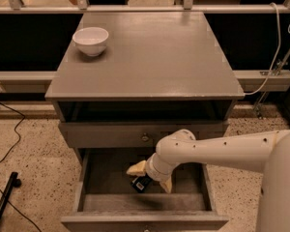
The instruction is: Pick rxbar blueberry from middle drawer and place on counter
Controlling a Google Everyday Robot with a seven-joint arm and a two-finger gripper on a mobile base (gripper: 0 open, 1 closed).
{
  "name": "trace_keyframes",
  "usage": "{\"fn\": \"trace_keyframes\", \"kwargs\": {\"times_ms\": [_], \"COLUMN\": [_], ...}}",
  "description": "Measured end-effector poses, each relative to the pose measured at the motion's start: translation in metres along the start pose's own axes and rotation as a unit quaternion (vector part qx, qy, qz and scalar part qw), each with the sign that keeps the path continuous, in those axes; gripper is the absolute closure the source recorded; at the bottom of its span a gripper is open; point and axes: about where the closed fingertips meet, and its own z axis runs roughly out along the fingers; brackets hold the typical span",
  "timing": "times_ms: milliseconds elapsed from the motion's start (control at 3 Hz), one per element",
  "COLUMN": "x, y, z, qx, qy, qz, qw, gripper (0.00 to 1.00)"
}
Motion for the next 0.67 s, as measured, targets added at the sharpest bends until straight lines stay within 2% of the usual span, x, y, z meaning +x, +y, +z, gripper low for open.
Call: {"fn": "trace_keyframes", "kwargs": {"times_ms": [333, 667], "x": [0.012, 0.017], "y": [0.016, 0.031], "z": [0.04, 0.058], "qx": [-0.05, -0.08], "qy": [0.007, 0.013], "qz": [0.034, 0.074], "qw": [0.9982, 0.9939], "gripper": [0.0, 0.0]}}
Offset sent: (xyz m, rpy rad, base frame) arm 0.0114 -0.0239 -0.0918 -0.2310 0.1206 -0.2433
